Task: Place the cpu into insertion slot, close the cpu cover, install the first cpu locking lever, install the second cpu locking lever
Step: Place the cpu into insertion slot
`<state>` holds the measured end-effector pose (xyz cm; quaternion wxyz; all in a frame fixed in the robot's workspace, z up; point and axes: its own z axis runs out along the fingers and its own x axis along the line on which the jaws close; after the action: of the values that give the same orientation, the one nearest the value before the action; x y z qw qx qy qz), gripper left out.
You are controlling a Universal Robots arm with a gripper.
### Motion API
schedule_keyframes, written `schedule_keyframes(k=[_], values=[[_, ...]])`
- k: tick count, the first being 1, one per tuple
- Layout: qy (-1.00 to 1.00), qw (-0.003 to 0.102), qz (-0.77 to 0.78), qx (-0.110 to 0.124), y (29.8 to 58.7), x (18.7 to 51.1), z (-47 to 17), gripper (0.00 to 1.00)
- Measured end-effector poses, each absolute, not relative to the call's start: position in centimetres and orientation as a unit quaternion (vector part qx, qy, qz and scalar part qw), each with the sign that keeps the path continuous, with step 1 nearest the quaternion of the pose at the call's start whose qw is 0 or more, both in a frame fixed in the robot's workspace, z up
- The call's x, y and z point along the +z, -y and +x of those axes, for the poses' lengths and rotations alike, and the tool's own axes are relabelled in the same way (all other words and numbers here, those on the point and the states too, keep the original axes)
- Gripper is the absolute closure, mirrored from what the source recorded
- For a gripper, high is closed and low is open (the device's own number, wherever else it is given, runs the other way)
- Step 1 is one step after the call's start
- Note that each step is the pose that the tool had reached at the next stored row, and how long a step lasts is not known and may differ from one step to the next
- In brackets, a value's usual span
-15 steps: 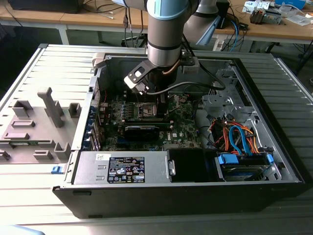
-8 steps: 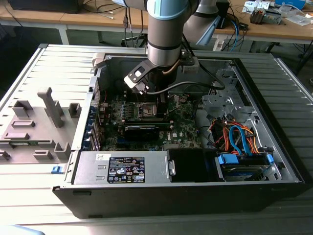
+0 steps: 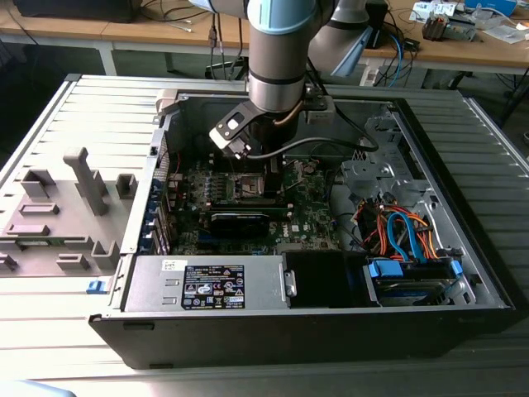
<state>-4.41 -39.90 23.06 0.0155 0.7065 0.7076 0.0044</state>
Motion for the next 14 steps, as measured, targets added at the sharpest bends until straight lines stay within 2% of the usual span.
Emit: schedule_keyframes(k=[14], values=[[-0.714,0.015,0.700,0.005,37.7,22.3,-5.7,0.45]])
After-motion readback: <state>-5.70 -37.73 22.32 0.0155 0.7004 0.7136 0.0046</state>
